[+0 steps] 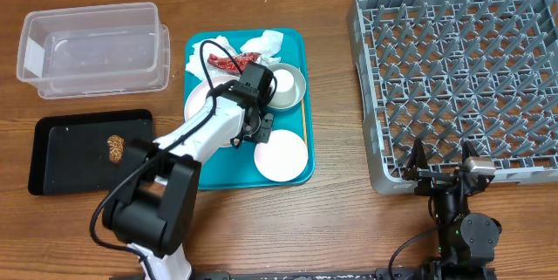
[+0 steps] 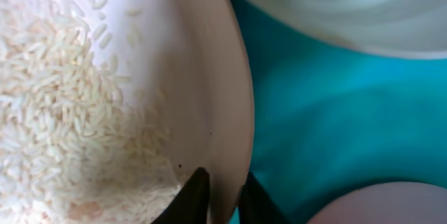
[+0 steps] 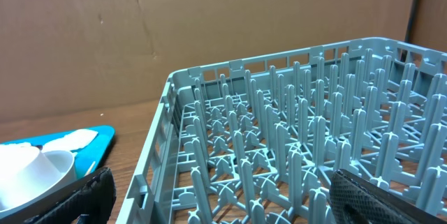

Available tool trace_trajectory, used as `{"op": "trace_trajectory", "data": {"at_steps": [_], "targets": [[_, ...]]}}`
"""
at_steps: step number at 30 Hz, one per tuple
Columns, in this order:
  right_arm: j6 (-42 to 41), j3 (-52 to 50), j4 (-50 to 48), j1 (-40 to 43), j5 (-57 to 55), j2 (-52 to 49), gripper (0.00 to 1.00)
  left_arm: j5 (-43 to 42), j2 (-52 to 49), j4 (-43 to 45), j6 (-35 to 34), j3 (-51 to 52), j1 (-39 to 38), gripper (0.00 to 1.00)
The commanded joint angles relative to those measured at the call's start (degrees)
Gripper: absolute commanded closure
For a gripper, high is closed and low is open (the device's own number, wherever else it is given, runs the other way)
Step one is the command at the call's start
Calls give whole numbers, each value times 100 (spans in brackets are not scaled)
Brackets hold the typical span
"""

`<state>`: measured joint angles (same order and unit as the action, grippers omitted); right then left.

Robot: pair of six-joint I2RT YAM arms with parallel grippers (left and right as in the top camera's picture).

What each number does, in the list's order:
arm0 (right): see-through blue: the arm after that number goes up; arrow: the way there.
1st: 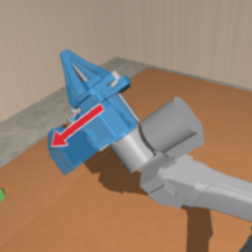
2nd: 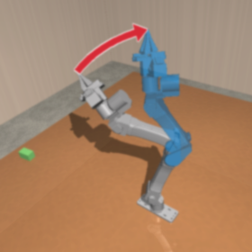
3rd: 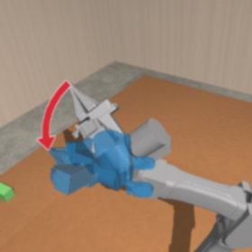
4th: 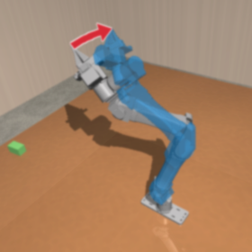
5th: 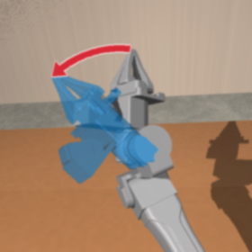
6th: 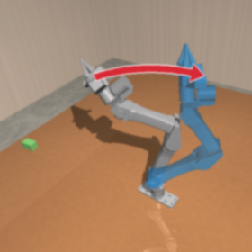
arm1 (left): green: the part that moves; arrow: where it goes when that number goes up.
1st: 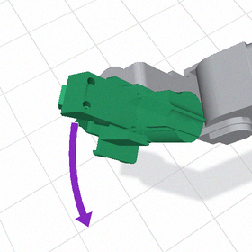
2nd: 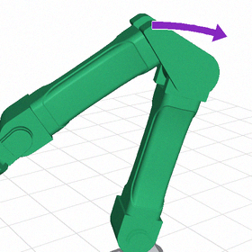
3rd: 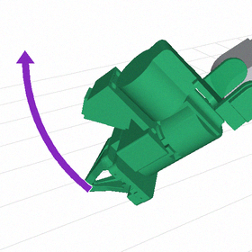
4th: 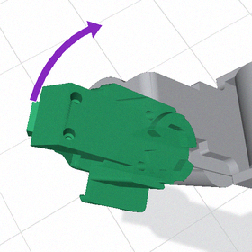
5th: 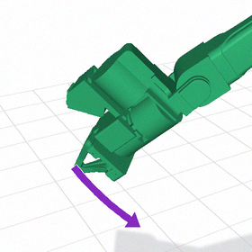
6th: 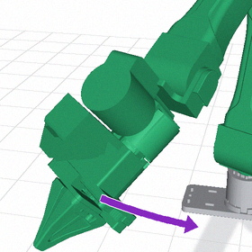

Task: Sort waste into correct bins and load items into the dishwasher
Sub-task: 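Close the left gripper on the white plate's rim, then lift the white rice plate and swing it left over the black tray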

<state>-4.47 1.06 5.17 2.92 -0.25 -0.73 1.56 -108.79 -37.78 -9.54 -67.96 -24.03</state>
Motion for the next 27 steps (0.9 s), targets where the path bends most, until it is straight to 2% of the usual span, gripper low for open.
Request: {"op": "trace_trajectory", "data": {"at_steps": [1, 3, 6, 10, 17, 27], "targets": [[20, -59, -33, -17, -9, 57, 0, 33, -179, -4, 90, 37, -37, 91], [22, -59, -33, -17, -9, 57, 0, 35, -177, 0, 74, 24, -37, 91], [20, -59, -33, -17, -9, 57, 0, 42, -175, -28, 76, -24, -37, 96], [20, -59, -33, -17, -9, 57, 0, 39, -166, -173, 76, -164, -37, 96], [20, -59, -33, -17, -9, 57, 0, 70, -166, -787, 76, -772, -37, 96], [22, -59, -33, -17, -9, 57, 0, 682, -166, -1685, -203, -1631, -37, 96]]}}
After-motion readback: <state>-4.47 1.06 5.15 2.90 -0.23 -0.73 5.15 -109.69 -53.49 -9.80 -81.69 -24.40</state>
